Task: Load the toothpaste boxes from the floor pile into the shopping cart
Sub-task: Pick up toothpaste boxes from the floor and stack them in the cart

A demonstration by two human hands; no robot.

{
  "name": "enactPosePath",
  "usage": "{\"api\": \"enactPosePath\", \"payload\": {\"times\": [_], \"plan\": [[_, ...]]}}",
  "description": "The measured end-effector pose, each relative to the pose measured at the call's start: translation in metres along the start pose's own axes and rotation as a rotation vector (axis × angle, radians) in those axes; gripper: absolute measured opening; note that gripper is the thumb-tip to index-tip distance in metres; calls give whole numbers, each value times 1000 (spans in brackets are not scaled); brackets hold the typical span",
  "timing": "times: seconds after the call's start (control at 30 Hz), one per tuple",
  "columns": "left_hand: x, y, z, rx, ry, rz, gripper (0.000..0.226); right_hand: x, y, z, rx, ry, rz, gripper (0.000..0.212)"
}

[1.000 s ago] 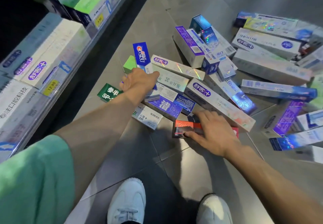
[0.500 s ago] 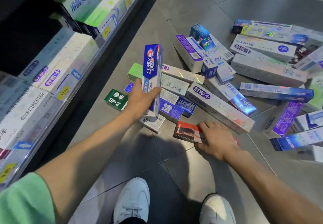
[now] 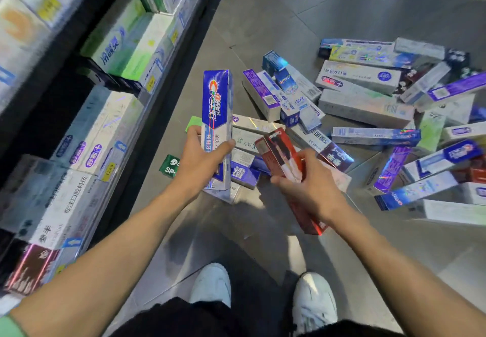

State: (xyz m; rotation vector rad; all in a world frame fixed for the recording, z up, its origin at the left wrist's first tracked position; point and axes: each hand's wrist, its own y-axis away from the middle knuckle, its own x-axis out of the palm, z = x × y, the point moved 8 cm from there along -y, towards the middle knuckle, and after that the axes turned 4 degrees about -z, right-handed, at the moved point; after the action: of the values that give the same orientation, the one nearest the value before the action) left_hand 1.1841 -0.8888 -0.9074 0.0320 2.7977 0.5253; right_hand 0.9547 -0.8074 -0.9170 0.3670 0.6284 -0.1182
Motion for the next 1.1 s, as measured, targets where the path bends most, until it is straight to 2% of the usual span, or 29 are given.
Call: {"api": "enactPosePath", "payload": {"times": [0.27,0.5,0.73,0.9,1.1], "plan": [[-24,92,-187,-7,156,9,51,-134,46,156,127,-445,-172,51],[-54,197,-409,-14,168,66,42,-283,145,308,259,-733,-152,35],[-65,301,-612,13,222,152,48,-428,220,451,222,-890,-199,49],[-78,347,-696,66,291,216,70,-510,254,518,118,-833,-292,48],[-83,379,-747,170,239,279,66,-564,295,559,7,-780,-429,53]]}}
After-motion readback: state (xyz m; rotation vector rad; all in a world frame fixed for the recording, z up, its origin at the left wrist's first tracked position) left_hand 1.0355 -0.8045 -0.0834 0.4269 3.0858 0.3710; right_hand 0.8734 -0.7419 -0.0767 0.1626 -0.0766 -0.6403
